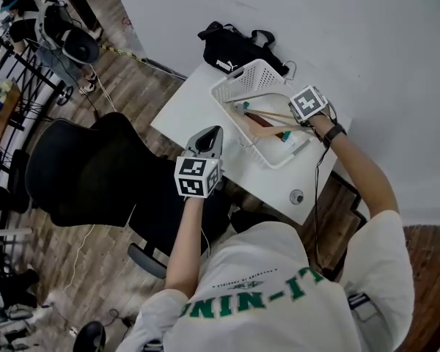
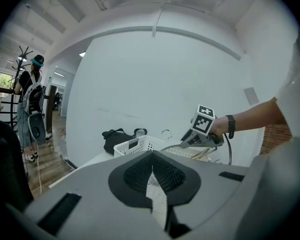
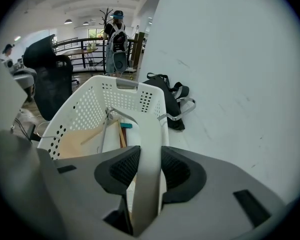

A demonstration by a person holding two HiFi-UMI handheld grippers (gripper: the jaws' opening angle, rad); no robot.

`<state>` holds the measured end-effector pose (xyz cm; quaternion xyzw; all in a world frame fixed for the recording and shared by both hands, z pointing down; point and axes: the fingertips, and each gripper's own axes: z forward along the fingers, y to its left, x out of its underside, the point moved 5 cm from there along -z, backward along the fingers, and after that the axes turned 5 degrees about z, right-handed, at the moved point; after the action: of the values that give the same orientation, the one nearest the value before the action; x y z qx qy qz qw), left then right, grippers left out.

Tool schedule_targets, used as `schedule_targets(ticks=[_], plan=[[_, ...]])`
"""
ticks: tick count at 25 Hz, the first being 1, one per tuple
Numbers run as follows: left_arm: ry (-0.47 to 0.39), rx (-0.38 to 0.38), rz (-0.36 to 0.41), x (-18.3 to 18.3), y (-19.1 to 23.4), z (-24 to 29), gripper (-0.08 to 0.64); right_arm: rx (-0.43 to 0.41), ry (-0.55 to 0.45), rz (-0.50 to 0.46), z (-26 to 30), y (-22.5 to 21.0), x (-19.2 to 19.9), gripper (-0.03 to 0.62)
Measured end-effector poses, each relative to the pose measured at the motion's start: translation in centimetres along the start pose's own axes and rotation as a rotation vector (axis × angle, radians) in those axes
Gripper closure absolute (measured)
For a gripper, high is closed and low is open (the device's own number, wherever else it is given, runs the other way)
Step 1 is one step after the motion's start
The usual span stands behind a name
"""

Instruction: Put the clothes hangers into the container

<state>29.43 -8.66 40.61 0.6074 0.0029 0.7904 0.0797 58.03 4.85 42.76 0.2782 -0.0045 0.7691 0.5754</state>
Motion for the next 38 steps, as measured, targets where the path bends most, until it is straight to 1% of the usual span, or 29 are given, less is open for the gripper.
schedule_targets(ticks=[1, 3, 5, 6, 9, 11, 14, 17, 22, 26, 29, 31, 34, 35, 38], plan=[[0.002, -0.005, -0.005, 0.2, 0.2, -0.1, 0.545, -0.002, 0.006, 0.001, 0.3, 0.1, -0.2, 0.446], [0.003, -0.014, -0.012, 0.4, 0.6, -0.5, 0.545, -0.049, -0.039, 0.010, 0.6, 0.8, -1.1, 0.436], [0.005, -0.022, -0.019, 0.5, 0.9, -0.8, 0.545, -0.095, -0.096, 0.029, 0.4, 1.3, -1.9, 0.348], [0.006, -0.026, -0.023, 0.5, 1.0, -1.0, 0.545, -0.103, -0.118, 0.037, 0.0, 1.4, -2.3, 0.331], [0.002, -0.047, -0.034, 0.6, 1.6, -1.8, 0.545, -0.119, -0.194, 0.043, -1.7, 2.2, -3.6, 0.334], [0.000, -0.062, -0.037, 0.7, 1.9, -2.4, 0.545, -0.149, -0.247, 0.047, -2.8, 3.3, -4.4, 0.338], [-0.004, -0.098, -0.045, 0.5, 2.6, -4.0, 0.545, -0.232, -0.331, 0.050, -4.8, 6.3, -5.8, 0.339], [-0.016, -0.160, -0.054, 0.3, 4.2, -6.5, 0.545, -0.342, -0.418, 0.035, -6.4, 10.5, -7.6, 0.338], [-0.037, -0.309, -0.072, 0.7, 7.7, -11.9, 0.545, -0.484, -0.543, -0.042, -9.3, 18.3, -10.9, 0.357], [-0.076, -0.474, -0.103, 0.7, 10.9, -18.3, 0.545, -0.587, -0.685, -0.118, -12.4, 25.3, -13.8, 0.390], [-0.108, -0.607, -0.107, 0.7, 13.1, -23.5, 0.545, -0.660, -0.778, -0.130, -14.5, 30.3, -15.6, 0.438], [-0.126, -0.690, -0.103, 0.5, 14.2, -26.6, 0.545, -0.691, -0.826, -0.133, -15.8, 33.2, -16.6, 0.460], [-0.147, -0.803, -0.090, 0.0, 15.3, -31.0, 0.545, -0.754, -0.859, -0.131, -17.2, 37.6, -18.0, 0.493], [-0.154, -0.835, -0.087, -0.2, 15.5, -32.4, 0.545, -0.778, -0.863, -0.133, -17.6, 39.2, -18.3, 0.519], [-0.174, -0.908, -0.083, -0.6, 15.6, -35.4, 0.545, -0.842, -0.874, -0.135, -18.8, 43.3, -18.7, 0.577]])
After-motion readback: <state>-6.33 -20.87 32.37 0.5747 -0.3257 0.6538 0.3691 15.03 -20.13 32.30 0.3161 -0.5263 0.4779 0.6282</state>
